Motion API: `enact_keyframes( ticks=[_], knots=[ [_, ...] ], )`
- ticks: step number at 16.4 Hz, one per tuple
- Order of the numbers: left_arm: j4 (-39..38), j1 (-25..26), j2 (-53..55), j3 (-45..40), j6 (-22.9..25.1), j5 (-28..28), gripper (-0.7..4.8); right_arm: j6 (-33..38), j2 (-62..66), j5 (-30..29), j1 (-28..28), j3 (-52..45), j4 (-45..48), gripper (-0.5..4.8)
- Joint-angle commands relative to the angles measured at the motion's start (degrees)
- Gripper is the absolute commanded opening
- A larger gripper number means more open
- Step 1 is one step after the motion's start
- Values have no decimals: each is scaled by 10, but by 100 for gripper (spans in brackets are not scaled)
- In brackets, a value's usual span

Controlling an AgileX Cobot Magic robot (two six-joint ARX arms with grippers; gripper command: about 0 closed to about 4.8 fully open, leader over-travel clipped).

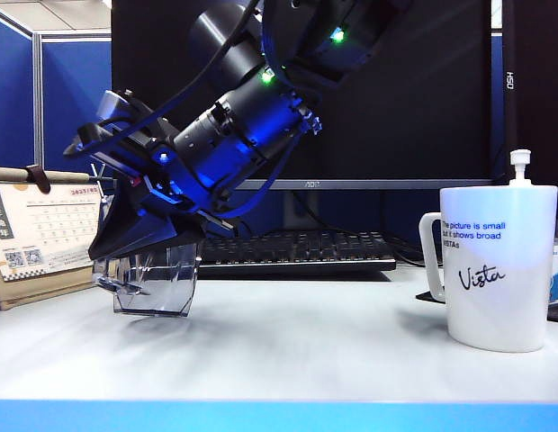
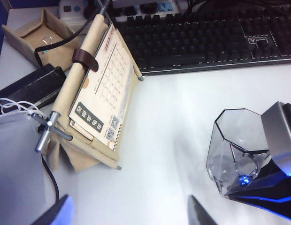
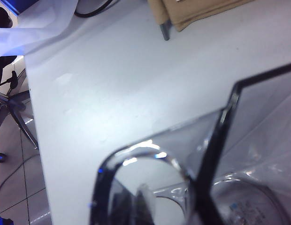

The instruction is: Swap the positions of the transparent plastic cup and the white ceramic cup.

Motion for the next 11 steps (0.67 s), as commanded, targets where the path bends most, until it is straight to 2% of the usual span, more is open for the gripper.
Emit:
enact_keyframes(
  ticks=[1,2,5,6,7,9,11],
  knots=[
    [5,0,-2,1,10,3,319,20,5,-12,3,-2,-32,79],
    [8,0,-2,1,10,3,319,25,5,-12,4,-2,-33,109],
    [17,0,-2,1,8,3,319,26,5,-11,10,-2,-36,136],
    [17,0,-2,1,8,3,319,26,5,-10,14,-2,-39,194],
    [17,0,-2,1,8,3,319,29,5,-11,14,-2,-49,217],
    [17,0,-3,1,8,3,319,29,5,-11,14,-2,-72,217],
    [17,0,-3,1,8,3,319,28,5,-11,13,-2,-92,241]
  ],
)
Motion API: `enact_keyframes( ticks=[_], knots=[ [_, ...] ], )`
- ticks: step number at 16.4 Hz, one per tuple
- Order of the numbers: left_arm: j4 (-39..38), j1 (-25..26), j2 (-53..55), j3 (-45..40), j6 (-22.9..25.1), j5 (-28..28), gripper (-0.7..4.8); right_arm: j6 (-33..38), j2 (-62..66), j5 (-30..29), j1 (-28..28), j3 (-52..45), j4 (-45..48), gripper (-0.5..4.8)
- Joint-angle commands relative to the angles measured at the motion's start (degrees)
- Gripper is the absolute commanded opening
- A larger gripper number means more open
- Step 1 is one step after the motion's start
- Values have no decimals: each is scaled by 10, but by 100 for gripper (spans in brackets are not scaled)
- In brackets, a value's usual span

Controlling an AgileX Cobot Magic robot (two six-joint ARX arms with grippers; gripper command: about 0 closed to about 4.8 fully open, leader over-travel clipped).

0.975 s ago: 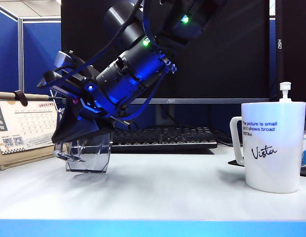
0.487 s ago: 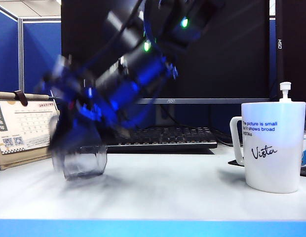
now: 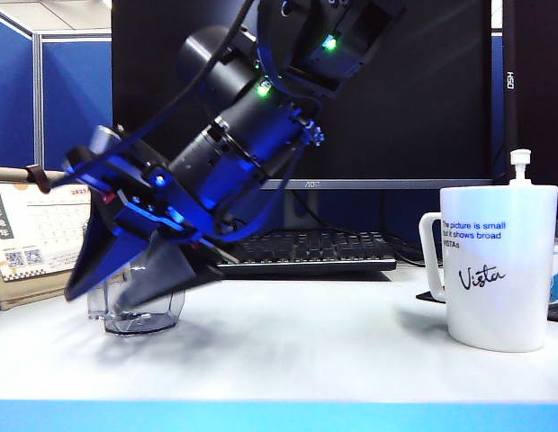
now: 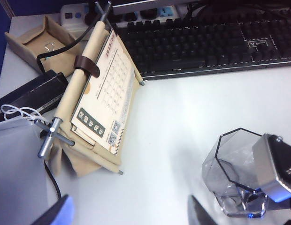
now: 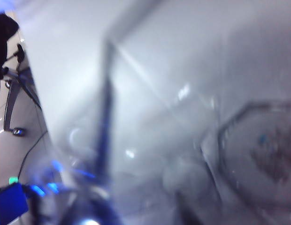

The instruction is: Swap the positions of the transparent plastic cup and the white ceramic cup.

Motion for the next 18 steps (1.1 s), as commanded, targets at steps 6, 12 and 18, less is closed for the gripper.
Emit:
enact_keyframes(
  ticks=[6,12,18],
  knots=[
    [7,0,-4,1,4,3,319,-4,-3,4,0,2,-27,245],
    [12,0,-5,1,4,3,319,-4,-9,4,0,3,-10,245],
    [19,0,-5,1,4,3,319,-19,-30,13,-22,3,-49,245]
  ],
)
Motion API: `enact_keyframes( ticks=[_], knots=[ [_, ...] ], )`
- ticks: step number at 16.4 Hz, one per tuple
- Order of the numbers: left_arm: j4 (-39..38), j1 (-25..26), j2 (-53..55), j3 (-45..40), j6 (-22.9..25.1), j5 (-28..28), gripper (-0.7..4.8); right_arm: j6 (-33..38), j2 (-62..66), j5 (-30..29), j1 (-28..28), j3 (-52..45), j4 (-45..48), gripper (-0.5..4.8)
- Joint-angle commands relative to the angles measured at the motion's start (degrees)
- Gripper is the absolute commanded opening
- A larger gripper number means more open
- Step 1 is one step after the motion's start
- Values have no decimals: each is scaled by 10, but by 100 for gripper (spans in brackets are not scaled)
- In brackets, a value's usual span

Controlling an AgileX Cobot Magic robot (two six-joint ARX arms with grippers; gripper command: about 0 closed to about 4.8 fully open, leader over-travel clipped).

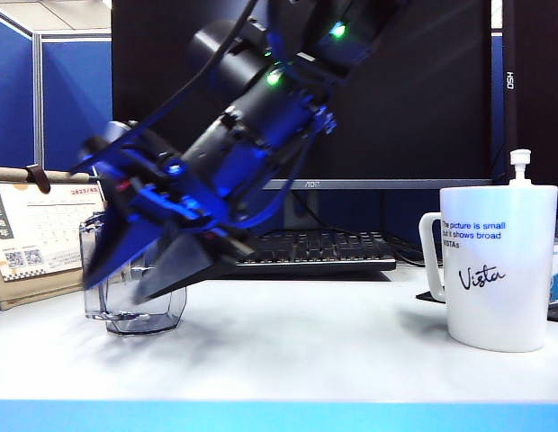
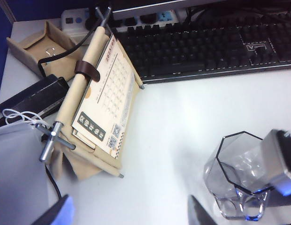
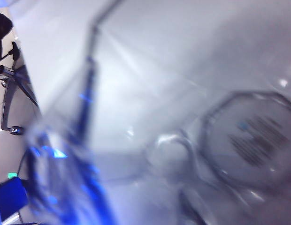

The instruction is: Swap the positions of the transparent plastic cup and the white ceramic cup.

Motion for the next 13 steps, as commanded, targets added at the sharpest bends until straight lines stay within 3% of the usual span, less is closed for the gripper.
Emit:
enact_keyframes(
  ticks=[1,8,13],
  knots=[
    [15,0,-1,1,3,3,318,-19,-16,11,-11,1,-31,245],
    [9,0,-3,1,14,0,319,-40,-45,21,-14,0,-99,244],
    [35,0,-48,1,13,-1,318,-43,-208,113,-14,-44,-79,227]
  ],
)
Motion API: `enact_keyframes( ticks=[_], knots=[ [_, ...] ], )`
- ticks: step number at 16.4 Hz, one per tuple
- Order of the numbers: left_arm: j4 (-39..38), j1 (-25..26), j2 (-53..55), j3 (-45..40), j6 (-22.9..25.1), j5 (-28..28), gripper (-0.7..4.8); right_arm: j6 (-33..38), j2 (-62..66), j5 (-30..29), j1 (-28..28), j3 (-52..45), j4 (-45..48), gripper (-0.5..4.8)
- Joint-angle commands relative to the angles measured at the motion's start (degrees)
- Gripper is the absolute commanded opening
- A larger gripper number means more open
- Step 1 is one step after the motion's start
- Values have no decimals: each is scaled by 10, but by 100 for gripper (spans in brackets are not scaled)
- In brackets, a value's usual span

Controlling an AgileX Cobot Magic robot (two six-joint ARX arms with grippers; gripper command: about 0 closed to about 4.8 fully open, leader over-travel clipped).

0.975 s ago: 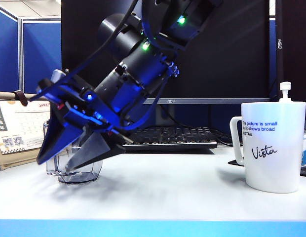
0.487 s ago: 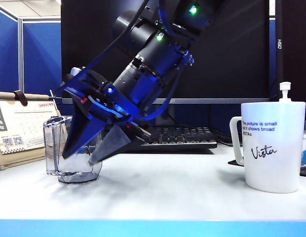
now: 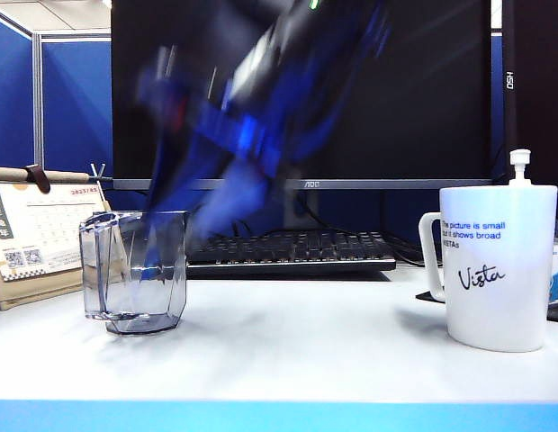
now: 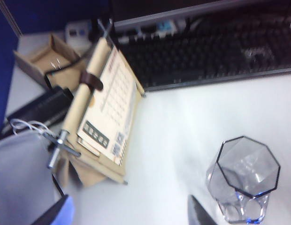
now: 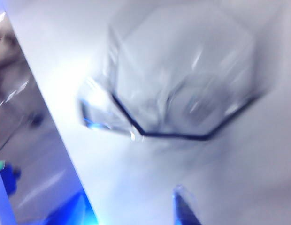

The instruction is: Swap the positions of the transparent plastic cup and the white ceramic cup.

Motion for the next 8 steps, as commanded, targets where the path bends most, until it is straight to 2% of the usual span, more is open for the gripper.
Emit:
enact_keyframes(
  ticks=[1,3,4,6,8],
  knots=[
    [37,0,-41,1,1,0,318,-5,-109,61,0,-38,31,213],
    [65,0,-91,1,-10,0,318,-4,-210,105,0,-71,51,199],
    [80,0,-122,1,-31,8,318,-4,-286,150,0,-88,52,197],
    [86,0,-166,1,-54,38,317,-5,-379,212,-1,-98,45,198],
    [83,0,-205,1,-66,45,305,-7,-473,268,-9,-100,33,193]
  ],
)
